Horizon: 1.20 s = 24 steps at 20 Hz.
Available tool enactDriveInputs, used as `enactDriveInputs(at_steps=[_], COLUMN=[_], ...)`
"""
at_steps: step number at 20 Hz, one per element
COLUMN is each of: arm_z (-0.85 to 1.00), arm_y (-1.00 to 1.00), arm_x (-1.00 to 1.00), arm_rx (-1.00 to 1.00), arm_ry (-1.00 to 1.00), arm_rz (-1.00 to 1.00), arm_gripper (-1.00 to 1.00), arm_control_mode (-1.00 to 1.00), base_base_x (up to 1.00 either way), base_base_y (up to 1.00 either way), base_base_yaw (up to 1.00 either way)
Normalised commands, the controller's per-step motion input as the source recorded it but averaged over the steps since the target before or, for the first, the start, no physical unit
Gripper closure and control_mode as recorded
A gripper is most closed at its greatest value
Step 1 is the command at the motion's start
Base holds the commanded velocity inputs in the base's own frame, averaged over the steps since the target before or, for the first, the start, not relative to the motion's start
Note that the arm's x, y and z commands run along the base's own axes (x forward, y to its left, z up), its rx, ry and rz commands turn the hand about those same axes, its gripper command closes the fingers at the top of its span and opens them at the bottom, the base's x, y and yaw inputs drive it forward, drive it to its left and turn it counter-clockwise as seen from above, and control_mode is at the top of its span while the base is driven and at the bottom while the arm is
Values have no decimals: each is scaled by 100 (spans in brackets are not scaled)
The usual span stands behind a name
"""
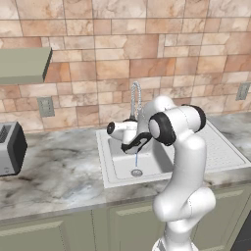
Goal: Soak the sponge with water for a few seconds and then drop it inside the sink.
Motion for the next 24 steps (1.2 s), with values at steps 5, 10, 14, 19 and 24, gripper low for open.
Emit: enactDriveInputs(at_steps=[5, 10, 14, 19, 24], arm_z=[-14, -12, -1, 0, 0], arm_y=[0, 0, 2, 15, 22], arm_x=[25, 10, 0, 0, -6], arm_rx=[0, 0, 0, 0, 0], arm_ry=[0, 0, 0, 0, 0], arm_rz=[0, 0, 0, 0, 0], arm_gripper=[100, 100, 100, 100, 100], arm_control_mode=[-100, -100, -100, -100, -100], base_base_x=[0, 0, 0, 0, 0], base_base_y=[0, 0, 0, 0, 0], base_base_yaw=[0, 0, 0, 0, 0])
